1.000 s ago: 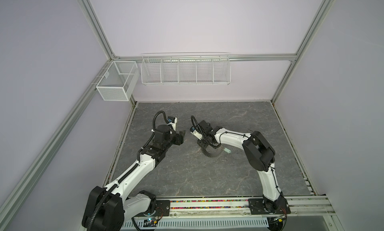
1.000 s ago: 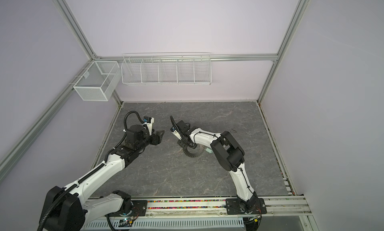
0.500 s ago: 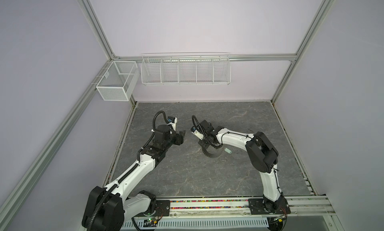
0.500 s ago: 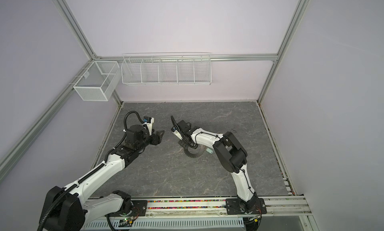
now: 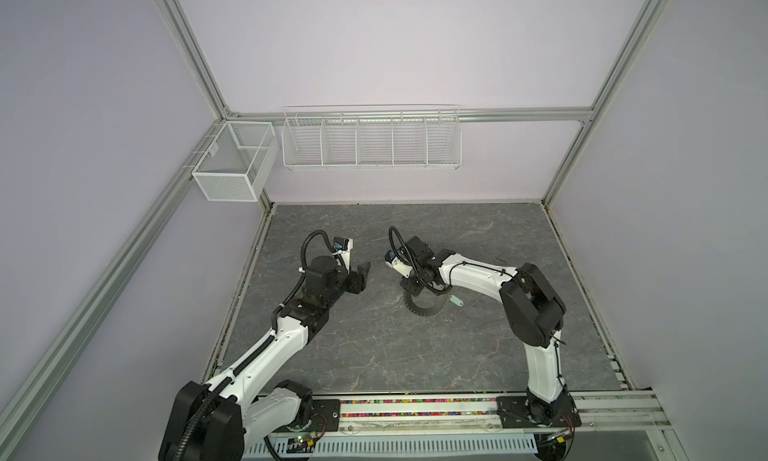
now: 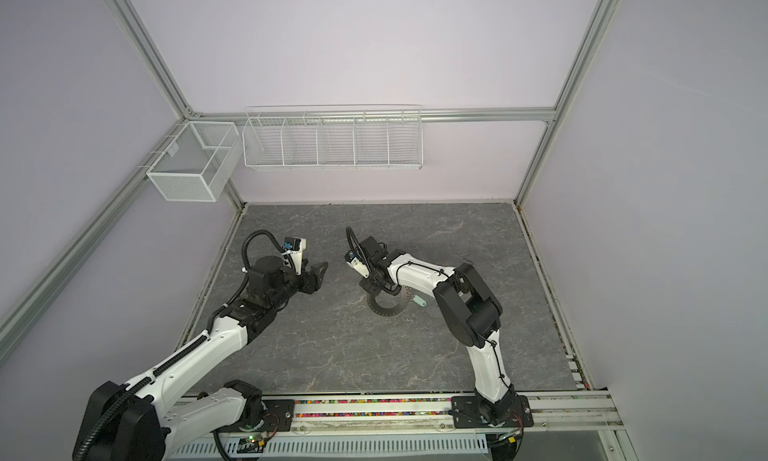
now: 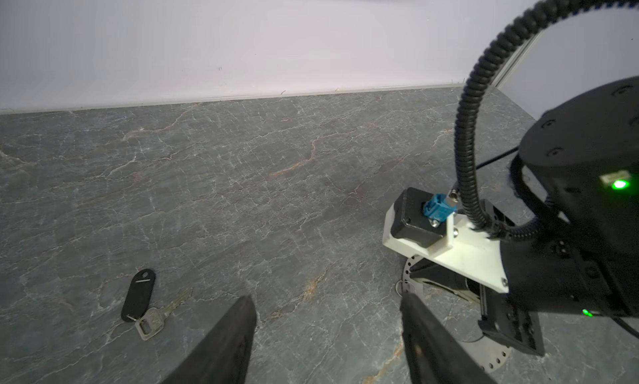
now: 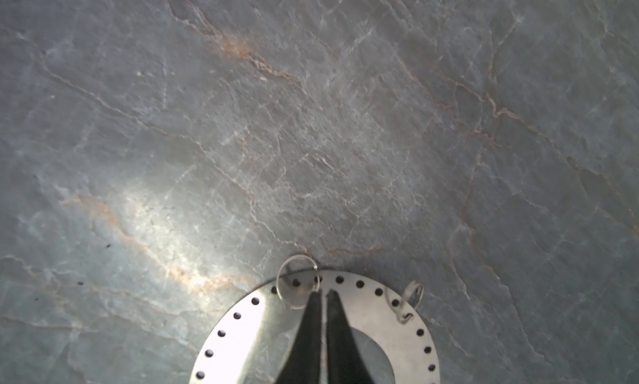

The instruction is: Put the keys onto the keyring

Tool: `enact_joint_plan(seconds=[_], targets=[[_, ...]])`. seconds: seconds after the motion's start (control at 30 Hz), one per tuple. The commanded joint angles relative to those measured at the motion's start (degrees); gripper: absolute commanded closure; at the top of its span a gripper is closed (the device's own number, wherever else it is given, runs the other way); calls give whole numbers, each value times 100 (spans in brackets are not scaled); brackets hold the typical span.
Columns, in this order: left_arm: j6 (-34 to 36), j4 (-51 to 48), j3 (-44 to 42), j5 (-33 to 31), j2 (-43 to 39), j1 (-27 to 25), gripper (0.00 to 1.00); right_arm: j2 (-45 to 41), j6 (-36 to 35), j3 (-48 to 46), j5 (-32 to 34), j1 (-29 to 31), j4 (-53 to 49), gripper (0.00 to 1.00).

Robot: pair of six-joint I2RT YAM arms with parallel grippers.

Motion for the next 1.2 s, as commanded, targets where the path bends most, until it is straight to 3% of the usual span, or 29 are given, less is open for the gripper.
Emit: enact_joint_plan(seconds=[0.0,0.07,0.2,0.37,0.63,1.17], targets=[[57,186,-41,96,-67,38,33,-190,2,-166,-253,-21,-18,86],[57,201,-46,122,-54,34,33,-165,-27,-151,-321,-17,-46,85],[117,210,-55,195,-53,39,33,-213,-395,-293,-292,-5,-39,72],[188,245,-92,218,-70,40,33,-468,-1152,-791,-219,-49,365,63],[214,280,-55,258,-17,33,34,-472,-2178,-1024,-271,-83,875,62],[259,289,-38,280,98,38,34,-117,-2380,-569,-740,-163,511,63]])
